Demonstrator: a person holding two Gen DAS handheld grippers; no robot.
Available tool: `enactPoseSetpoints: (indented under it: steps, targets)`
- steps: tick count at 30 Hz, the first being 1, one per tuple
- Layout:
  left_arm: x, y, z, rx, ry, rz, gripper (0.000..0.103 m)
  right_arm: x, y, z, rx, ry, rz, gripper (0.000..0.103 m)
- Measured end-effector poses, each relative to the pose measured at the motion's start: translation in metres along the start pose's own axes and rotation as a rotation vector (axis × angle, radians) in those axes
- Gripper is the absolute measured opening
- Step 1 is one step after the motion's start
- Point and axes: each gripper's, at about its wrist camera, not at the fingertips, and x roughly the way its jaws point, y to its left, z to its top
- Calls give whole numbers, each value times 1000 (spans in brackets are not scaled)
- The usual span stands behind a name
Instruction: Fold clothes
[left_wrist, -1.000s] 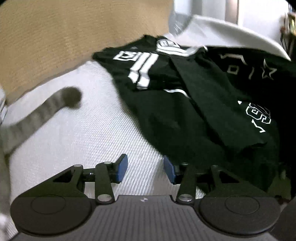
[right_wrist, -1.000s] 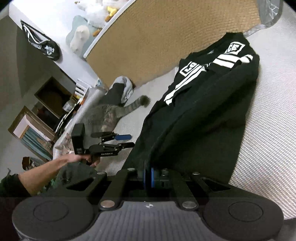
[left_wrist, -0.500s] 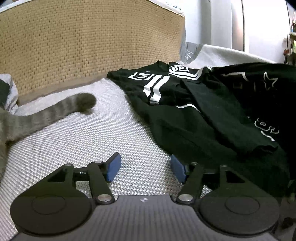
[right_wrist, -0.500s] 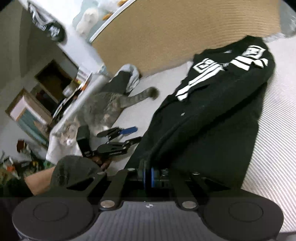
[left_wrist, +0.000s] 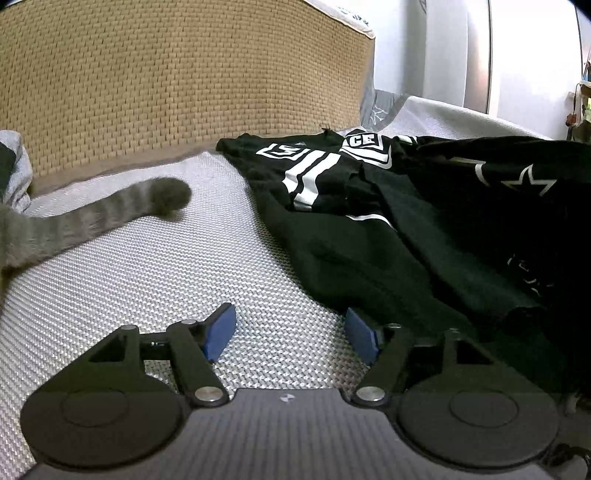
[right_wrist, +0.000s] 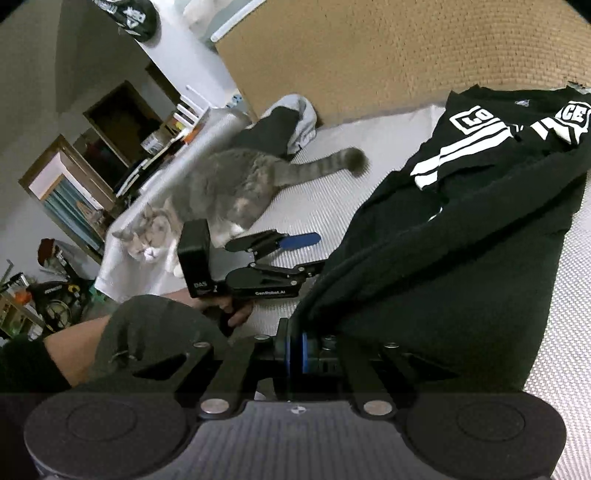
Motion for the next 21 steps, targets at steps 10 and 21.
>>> enactPoseSetpoints:
  steps: [10,21]
  targets:
    - [1,-4,0,10,2,-2,74,9,10,-2,5,0,-22,7]
    - [5,-5,3,25,32,-46,91,33,39,11,-58,26,-34,7]
